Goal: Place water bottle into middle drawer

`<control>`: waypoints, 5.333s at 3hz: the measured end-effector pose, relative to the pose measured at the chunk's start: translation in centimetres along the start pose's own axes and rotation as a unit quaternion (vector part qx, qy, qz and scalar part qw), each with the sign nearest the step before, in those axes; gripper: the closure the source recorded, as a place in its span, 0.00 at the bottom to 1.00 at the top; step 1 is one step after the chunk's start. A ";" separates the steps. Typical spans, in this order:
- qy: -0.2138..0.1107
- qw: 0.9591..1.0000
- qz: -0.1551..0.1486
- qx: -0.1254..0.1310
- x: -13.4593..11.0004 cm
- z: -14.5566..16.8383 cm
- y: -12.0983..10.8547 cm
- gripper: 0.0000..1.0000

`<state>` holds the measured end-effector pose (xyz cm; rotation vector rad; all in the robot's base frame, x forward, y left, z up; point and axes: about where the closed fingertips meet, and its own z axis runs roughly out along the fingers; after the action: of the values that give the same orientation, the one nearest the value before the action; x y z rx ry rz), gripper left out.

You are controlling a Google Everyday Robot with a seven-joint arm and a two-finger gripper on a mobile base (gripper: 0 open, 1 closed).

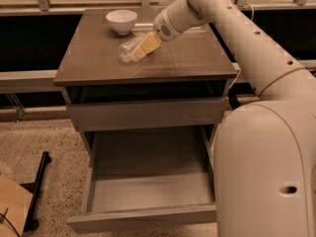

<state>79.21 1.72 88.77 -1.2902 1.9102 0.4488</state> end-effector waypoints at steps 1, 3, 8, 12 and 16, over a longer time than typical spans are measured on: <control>0.001 0.999 -0.029 -0.014 -1.2 2.0 -0.4 0.00; 0.028 0.997 -0.059 -0.034 -0.3 4.2 -1.2 0.00; 0.039 0.994 -0.084 -0.054 0.5 6.8 -1.8 0.50; 0.000 0.998 -0.048 -0.029 -0.7 1.3 -3.1 1.00; -0.138 0.988 0.011 -0.066 -4.5 -11.9 7.5 1.00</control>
Offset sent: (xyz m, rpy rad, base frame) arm 0.0423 0.0248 0.0018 -0.0747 -0.0461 0.1266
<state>68.59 -0.11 98.79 -1.2211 1.6863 0.7377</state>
